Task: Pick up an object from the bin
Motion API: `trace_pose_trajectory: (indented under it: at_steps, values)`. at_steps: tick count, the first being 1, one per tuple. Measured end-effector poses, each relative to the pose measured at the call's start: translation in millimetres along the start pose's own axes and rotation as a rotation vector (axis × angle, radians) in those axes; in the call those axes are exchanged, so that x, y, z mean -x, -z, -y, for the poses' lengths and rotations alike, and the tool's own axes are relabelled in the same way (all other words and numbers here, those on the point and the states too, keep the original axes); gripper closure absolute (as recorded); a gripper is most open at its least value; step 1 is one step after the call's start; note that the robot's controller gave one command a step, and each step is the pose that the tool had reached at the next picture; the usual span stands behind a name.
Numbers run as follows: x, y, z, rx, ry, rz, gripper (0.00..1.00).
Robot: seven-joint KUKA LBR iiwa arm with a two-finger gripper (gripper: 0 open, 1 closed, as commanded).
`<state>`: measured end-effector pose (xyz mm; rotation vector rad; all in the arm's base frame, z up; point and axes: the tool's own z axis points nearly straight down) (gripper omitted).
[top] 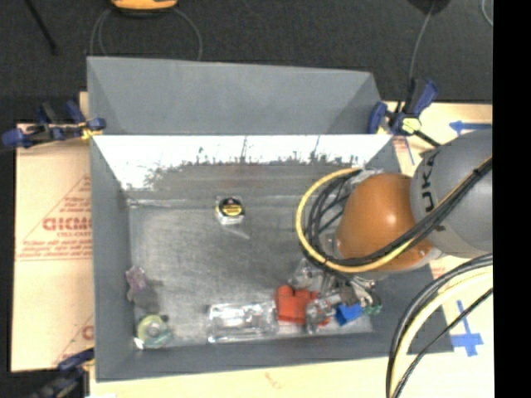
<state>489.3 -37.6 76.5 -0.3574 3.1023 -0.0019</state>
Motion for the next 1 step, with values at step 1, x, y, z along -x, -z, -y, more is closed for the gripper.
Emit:
trace_pose_trajectory:
  at_steps: [1]
  values:
    - [3.4,129.9,62.0,-0.001,0.262,-0.010,1.00]
